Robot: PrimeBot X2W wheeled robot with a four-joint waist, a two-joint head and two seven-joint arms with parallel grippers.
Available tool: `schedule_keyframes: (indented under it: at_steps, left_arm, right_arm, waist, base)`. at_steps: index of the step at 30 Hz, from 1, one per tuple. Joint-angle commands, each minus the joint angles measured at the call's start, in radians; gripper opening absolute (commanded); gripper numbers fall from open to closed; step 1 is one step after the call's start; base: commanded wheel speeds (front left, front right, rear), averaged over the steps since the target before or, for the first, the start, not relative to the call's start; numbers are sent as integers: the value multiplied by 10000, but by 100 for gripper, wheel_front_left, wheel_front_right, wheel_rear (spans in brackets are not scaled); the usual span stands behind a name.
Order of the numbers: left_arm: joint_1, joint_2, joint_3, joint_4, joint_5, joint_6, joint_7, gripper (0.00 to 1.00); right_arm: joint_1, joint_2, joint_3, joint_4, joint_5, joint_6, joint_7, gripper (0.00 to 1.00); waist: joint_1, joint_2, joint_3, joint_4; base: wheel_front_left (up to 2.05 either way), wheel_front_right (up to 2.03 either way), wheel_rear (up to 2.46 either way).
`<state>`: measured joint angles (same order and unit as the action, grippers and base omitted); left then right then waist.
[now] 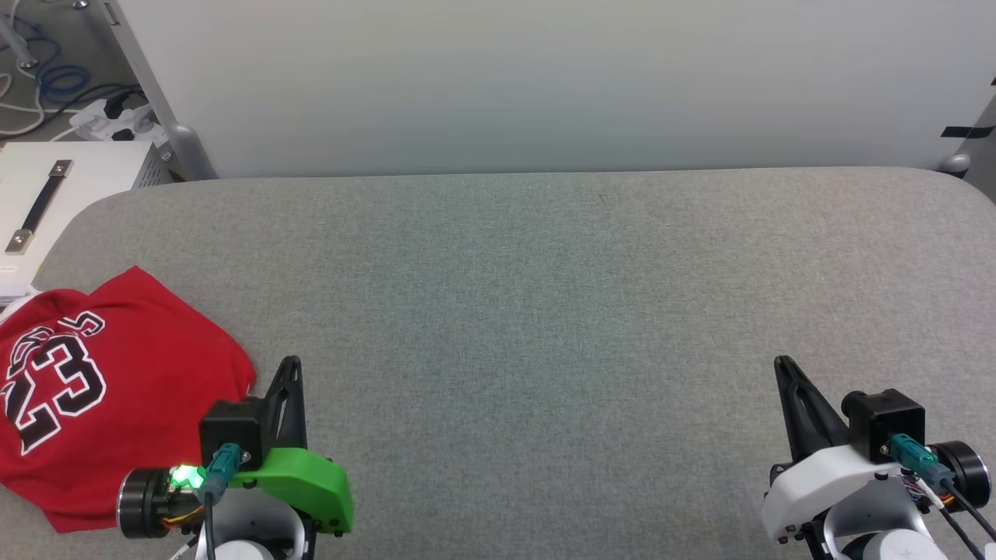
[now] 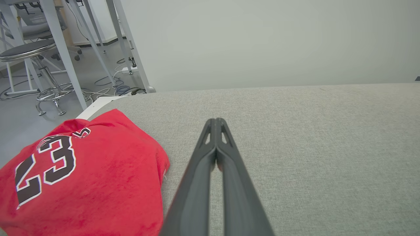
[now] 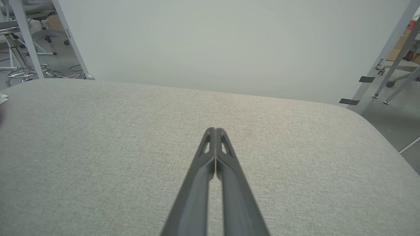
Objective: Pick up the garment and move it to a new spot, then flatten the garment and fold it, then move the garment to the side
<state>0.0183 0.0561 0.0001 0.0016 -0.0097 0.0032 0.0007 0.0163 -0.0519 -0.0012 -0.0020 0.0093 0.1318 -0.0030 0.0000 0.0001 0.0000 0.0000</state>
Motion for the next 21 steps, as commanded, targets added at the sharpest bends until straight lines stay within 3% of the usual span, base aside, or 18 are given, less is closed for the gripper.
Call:
schedule_keyframes:
  at_steps: [1, 6, 7, 21]
  left_arm:
    - [-183, -59, -1, -16, 97, -32, -7, 0]
    - [-183, -59, -1, -16, 97, -32, -7, 0]
    - [0, 0, 0, 0, -1, 0, -1, 100]
    - [-42, -1, -45, 86, -196, 25, -210, 100]
  right_arm:
    - [-163, 17, 12, 20, -93, -11, 30, 0]
    - [-163, 17, 12, 20, -93, -11, 30, 0]
    - [0, 0, 4, 0, -1, 0, 1, 100]
    - [-50, -15, -53, 117, 175, -1, -192, 100]
  waist:
    - [0, -1, 0, 0]
    - [0, -1, 0, 0]
    - [0, -1, 0, 0]
    - [0, -1, -4, 6]
  base:
    - [0, 0, 0]
    - [0, 0, 0]
    - [0, 0, 0]
    - [0, 0, 0]
